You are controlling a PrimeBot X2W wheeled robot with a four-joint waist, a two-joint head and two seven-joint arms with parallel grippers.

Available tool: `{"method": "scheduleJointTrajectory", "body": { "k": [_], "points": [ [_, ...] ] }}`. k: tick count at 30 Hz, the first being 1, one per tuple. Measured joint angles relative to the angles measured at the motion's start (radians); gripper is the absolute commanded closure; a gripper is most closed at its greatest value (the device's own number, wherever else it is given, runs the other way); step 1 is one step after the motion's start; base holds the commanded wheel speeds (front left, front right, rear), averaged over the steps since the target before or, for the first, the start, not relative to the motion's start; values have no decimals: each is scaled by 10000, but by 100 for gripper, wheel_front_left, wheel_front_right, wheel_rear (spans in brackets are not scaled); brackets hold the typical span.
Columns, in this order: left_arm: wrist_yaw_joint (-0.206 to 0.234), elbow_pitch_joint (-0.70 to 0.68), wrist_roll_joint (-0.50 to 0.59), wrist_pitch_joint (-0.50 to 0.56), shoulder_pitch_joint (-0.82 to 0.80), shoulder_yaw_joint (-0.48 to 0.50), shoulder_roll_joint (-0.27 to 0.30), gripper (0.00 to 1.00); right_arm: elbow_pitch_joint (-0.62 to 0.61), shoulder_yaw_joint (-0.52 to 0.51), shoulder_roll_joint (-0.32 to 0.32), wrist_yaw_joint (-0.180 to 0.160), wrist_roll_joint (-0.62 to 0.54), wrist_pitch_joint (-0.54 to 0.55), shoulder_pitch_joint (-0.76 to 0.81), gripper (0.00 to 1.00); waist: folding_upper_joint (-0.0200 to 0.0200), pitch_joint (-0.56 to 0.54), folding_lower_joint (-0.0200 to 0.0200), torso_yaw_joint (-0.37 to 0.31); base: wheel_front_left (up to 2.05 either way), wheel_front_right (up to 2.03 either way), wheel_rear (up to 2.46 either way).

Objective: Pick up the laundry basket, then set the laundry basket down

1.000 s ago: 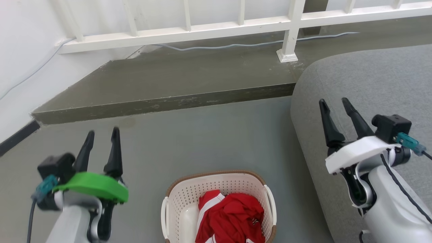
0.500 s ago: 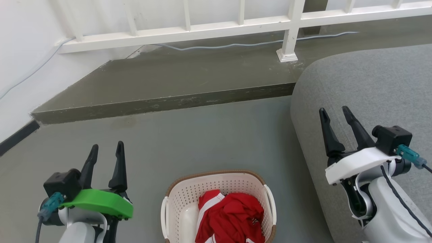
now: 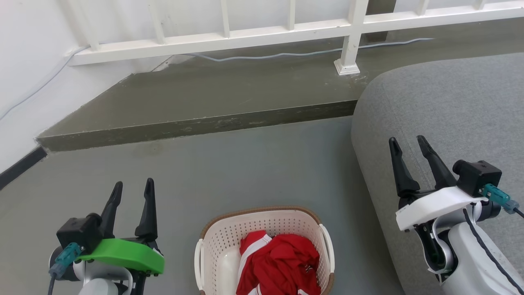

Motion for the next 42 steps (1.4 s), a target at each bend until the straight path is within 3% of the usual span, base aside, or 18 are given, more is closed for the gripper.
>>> {"method": "scheduleJointTrajectory", "body": {
  "k": [9,10,20,42],
  "points": [
    [-29,-88,205,0,58,96,-48,0,-111,-117,82,96,-88,0,79,0,0,24,0,-4,0,0,0],
    [-44,-84,203,0,84,88,-54,100,-117,-128,92,102,-90,0,118,100,0,26,0,-2,0,0,0],
    [-82,541,-21,151,457,6,-268,100,433,-142,380,102,148,79,798,100,0,32,0,16,0,0,0],
    [-224,663,-2617,997,449,658,-339,100,445,-1032,612,313,2842,955,792,100,0,66,0,167,0,0,0]
  ]
}}
